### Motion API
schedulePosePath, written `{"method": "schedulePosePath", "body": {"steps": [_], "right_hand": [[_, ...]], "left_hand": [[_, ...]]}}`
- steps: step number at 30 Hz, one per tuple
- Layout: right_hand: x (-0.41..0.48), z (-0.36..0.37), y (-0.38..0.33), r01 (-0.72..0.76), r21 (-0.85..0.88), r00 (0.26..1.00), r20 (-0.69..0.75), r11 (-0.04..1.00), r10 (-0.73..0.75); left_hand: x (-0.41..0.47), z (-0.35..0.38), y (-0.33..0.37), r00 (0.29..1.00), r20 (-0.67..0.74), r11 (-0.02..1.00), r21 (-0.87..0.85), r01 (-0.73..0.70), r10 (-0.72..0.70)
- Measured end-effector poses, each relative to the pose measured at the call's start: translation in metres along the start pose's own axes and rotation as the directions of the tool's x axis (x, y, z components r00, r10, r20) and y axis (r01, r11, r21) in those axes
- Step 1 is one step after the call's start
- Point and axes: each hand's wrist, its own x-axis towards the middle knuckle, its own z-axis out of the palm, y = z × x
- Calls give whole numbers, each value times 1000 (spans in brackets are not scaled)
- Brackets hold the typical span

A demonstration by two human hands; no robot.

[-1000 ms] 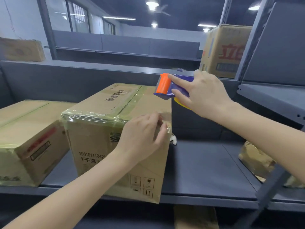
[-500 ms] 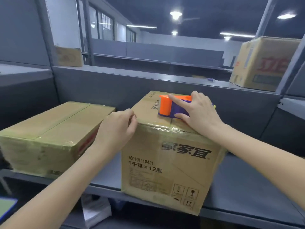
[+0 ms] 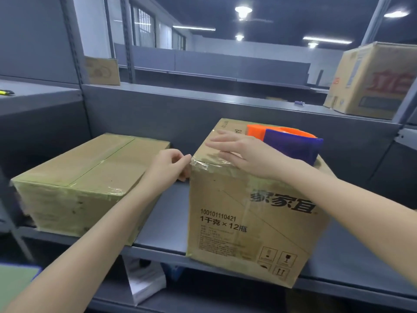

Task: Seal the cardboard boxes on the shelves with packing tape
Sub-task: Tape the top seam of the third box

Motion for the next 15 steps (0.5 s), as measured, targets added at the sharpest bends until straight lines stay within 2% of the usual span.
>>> {"method": "schedulePosePath", "body": {"steps": [2,5,8,12,15], "right_hand": [[13,8,-4,-10,82,993,114,997,1],[22,18,-4,-24,121,975,221,992,-3],[22,24,-2,-13,104,974,228,994,-11],[22,25,-2,4,105,976,218,995,-27],[22,24,-2,-8,91,974,225,996,-12]], "left_hand": [[-3,4,-5,1000,23,997,-79,-18,20],[-8,7,-6,998,1,994,-95,-61,62],[-13,6,-1,992,-35,992,20,-124,125],[-16,8,9,989,-48,969,209,-130,143],[-13,6,9,991,12,974,184,-132,132]]}}
